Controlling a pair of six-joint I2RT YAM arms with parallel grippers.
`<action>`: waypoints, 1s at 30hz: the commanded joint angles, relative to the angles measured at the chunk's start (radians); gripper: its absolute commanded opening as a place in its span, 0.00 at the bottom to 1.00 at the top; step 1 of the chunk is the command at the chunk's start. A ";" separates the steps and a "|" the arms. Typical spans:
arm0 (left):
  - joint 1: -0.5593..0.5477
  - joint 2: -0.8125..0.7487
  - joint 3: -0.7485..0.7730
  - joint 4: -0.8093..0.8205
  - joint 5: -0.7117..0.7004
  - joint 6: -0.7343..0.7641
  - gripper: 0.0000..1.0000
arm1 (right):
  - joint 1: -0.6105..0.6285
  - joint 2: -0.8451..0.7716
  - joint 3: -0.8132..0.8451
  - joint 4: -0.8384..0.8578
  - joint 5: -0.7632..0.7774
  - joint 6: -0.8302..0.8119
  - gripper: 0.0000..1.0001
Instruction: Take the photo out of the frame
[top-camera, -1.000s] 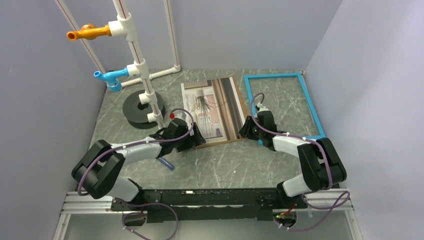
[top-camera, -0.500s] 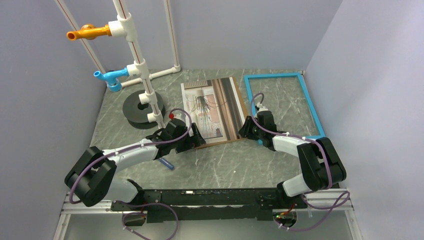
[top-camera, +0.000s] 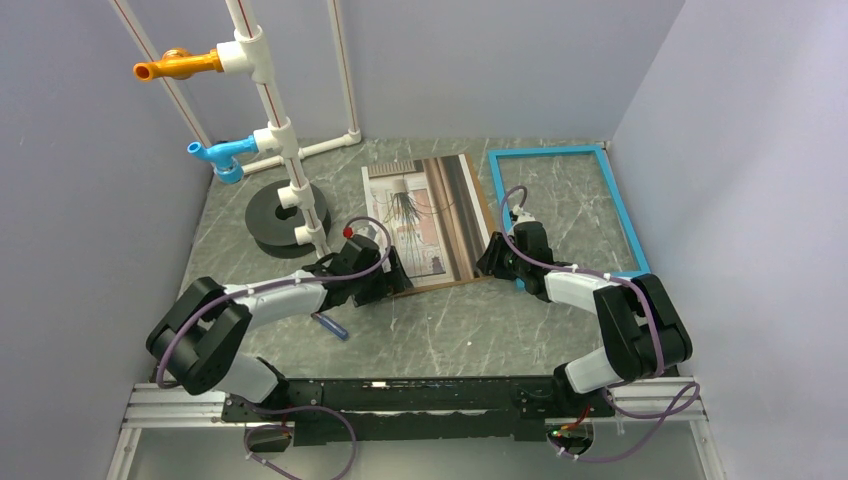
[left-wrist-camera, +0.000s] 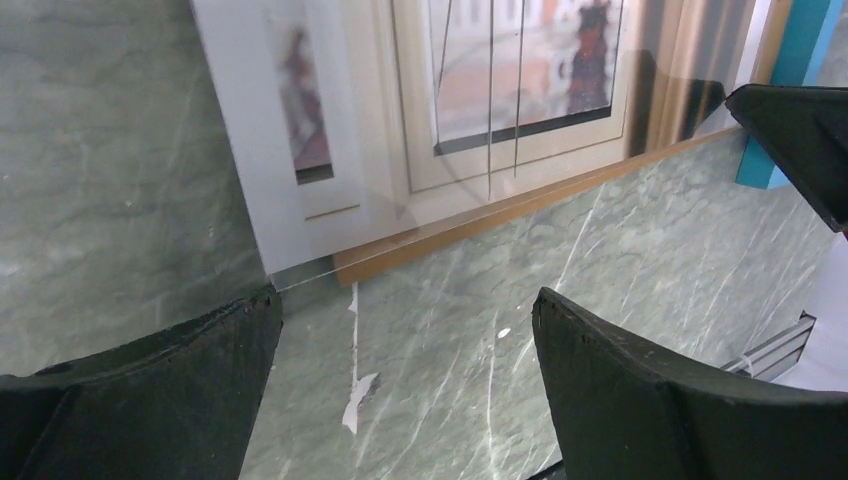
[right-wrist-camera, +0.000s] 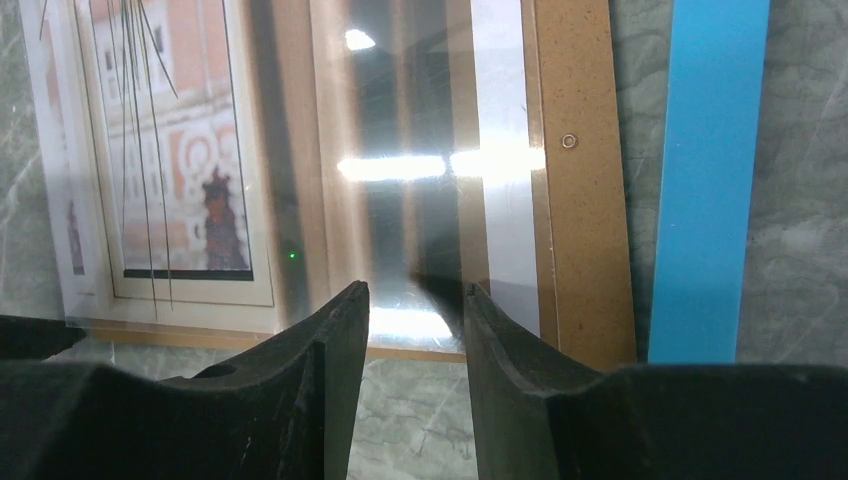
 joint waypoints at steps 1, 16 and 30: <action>-0.004 0.047 0.016 0.080 0.024 -0.012 0.99 | 0.005 0.017 0.007 -0.004 -0.005 -0.014 0.42; -0.009 -0.062 0.034 0.089 0.025 -0.012 0.99 | 0.011 0.018 0.008 -0.002 -0.008 -0.014 0.42; -0.014 0.057 0.111 0.136 0.093 -0.010 0.99 | 0.014 -0.024 -0.010 0.011 0.010 -0.019 0.42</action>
